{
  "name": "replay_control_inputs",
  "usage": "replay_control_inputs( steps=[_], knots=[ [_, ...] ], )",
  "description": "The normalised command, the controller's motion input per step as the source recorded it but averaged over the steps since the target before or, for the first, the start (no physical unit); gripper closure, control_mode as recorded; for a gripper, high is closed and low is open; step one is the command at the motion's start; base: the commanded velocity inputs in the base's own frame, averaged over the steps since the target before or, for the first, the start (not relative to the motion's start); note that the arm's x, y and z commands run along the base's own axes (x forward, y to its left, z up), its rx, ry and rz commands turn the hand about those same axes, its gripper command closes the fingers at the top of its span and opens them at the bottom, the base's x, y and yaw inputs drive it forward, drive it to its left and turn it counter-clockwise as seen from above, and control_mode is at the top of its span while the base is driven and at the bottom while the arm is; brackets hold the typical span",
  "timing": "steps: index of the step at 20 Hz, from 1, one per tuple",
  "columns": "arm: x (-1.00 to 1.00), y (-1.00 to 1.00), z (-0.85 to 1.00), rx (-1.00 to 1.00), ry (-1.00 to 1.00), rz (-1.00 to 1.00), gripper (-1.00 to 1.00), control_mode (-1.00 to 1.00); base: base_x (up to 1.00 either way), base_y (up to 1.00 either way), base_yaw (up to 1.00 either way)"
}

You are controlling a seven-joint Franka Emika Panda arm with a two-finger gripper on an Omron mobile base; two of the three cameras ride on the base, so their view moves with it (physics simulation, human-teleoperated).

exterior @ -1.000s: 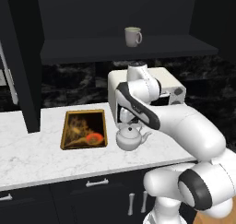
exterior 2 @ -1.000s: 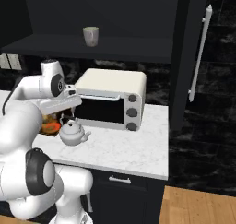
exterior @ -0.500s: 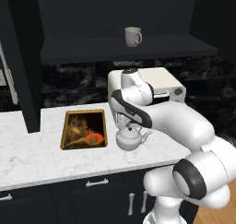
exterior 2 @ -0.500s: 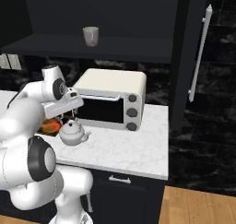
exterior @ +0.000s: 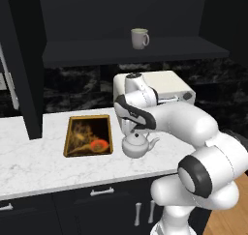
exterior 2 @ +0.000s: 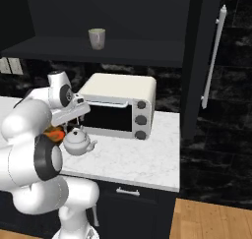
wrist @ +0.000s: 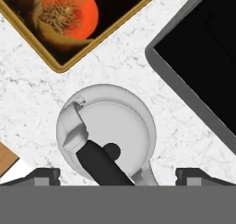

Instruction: Pick the kettle from the counter and place it on the tray. Then pick the mug from the cabinet and place it on the tray. Then close the cabinet doors.

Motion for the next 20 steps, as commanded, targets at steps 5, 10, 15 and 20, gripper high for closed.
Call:
replay_control_inputs(
  steps=[5, 10, 15, 20],
  knots=[
    [0.0, 0.03, -0.26, 0.0, 0.0, 0.07, -1.0, -1.0, 0.0, 0.0, 0.0],
    [0.0, 0.0, -0.07, 0.0, 0.0, 0.04, -1.0, -1.0, 0.0, 0.0, 0.0],
    [-0.01, 0.0, 0.0, 0.0, 0.0, 0.0, 1.0, -1.0, 0.0, 0.0, 0.0],
    [-0.04, 0.0, 0.0, 0.0, 0.0, 0.0, 1.0, -1.0, 0.0, 0.0, 0.0]
  ],
)
